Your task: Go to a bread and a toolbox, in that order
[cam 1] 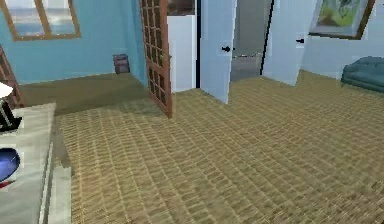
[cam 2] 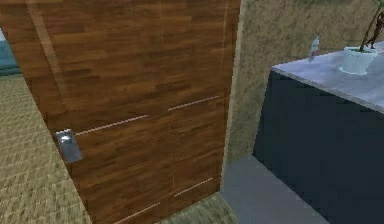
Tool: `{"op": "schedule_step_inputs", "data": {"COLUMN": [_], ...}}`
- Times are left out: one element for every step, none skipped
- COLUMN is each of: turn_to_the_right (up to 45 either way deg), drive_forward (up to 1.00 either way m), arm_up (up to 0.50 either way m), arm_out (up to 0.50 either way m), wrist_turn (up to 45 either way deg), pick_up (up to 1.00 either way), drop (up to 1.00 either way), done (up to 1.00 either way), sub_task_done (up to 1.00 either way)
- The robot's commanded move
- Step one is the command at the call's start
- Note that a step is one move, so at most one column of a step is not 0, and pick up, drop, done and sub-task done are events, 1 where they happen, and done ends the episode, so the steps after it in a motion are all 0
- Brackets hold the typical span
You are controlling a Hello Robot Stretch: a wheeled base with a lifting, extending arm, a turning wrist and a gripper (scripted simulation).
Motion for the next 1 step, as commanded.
{"op": "schedule_step_inputs", "data": {"turn_to_the_right": [0.0], "drive_forward": [0.30], "arm_up": [0.00], "arm_out": [0.00], "wrist_turn": [0.0], "pick_up": [0.00], "drop": [0.00], "done": [0.00], "sub_task_done": [0.00]}}
